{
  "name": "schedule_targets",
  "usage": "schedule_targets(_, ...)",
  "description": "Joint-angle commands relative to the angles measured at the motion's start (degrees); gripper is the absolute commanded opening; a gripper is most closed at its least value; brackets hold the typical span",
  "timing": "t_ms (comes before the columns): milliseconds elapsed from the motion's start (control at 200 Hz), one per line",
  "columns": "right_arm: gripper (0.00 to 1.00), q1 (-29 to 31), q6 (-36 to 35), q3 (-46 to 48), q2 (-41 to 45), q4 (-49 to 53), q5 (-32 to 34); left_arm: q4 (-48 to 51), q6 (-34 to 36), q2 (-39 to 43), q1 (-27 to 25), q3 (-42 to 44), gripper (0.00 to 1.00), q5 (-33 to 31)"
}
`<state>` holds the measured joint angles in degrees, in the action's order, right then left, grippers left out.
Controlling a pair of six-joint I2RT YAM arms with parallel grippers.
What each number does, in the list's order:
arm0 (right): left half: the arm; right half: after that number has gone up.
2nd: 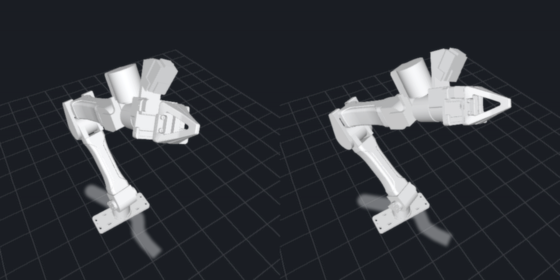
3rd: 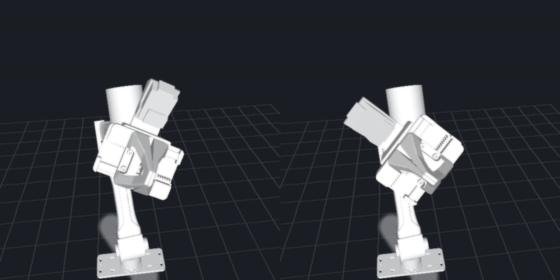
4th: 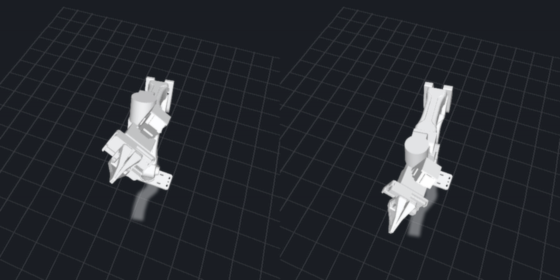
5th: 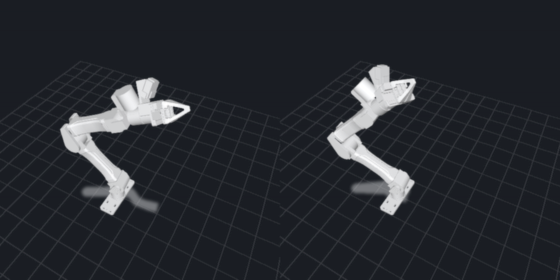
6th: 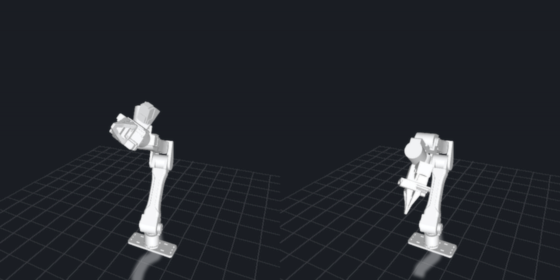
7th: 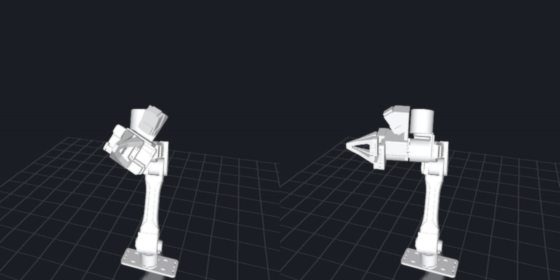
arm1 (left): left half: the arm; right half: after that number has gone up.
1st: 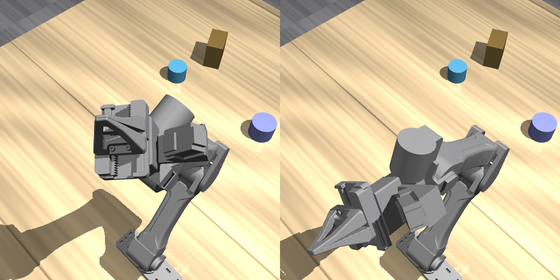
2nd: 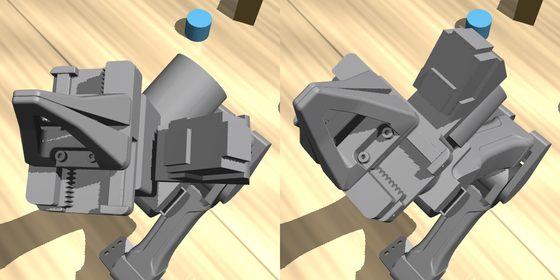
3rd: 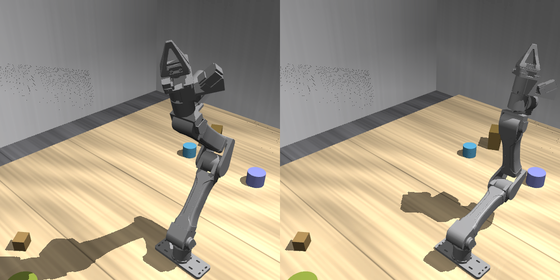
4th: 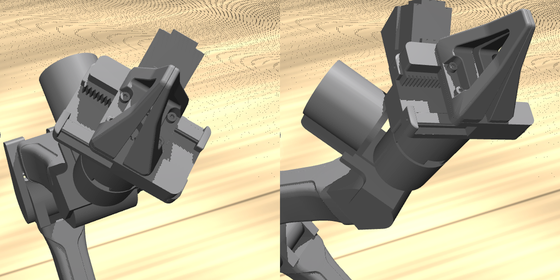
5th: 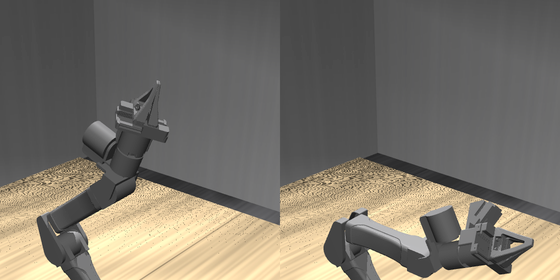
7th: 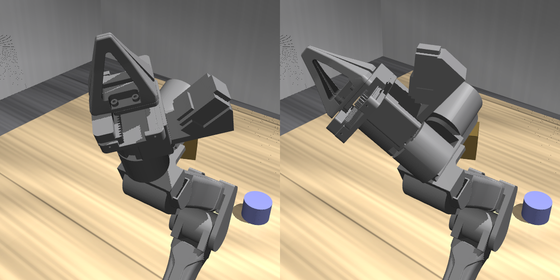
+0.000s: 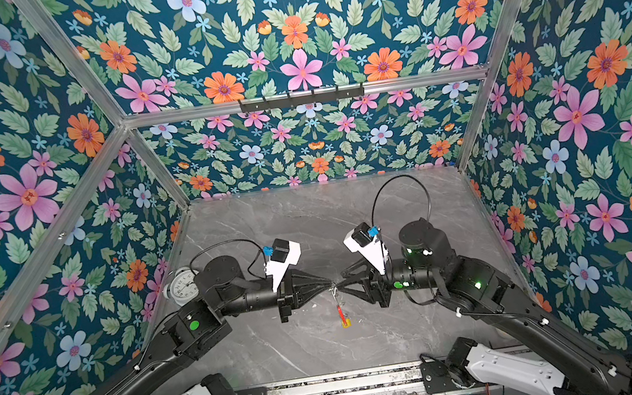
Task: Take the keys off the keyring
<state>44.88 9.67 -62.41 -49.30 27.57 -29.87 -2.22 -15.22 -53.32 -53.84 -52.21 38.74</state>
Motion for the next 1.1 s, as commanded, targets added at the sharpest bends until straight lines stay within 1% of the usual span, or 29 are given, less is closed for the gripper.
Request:
schedule_targets(0, 0.4, 0.0, 2.6, 2.2, 1.8, -8.7, 1.0, -8.6, -2.0, 1.5, 0.0, 2.3, 0.0, -2.1)
schedule_targets(125, 0.44, 0.1, 4.2, 5.6, 3.6, -14.3, 0.3, -12.3, -2.9, 2.2, -0.1, 4.5, 0.0, -2.5)
schedule_targets(320, 0.44, 0.0, 5.5, 10.2, 5.7, -21.1, -2.7, -18.5, -4.4, 3.6, 0.0, 7.7, 0.0, -2.4)
schedule_targets(535, 0.43, 0.1, 5.5, 11.5, 5.4, -23.0, -6.0, -19.9, -5.2, 3.1, 0.0, 8.2, 0.0, -1.5)
schedule_targets(875, 0.21, 0.1, 5.9, 12.1, 4.7, -23.8, -8.4, -21.4, -5.9, 3.4, 0.0, 8.8, 0.0, -1.6)
schedule_targets(1095, 0.11, 0.1, 6.1, 12.3, 4.8, -24.1, -8.8, -21.9, -6.3, 3.2, -0.1, 8.8, 0.0, -1.2)
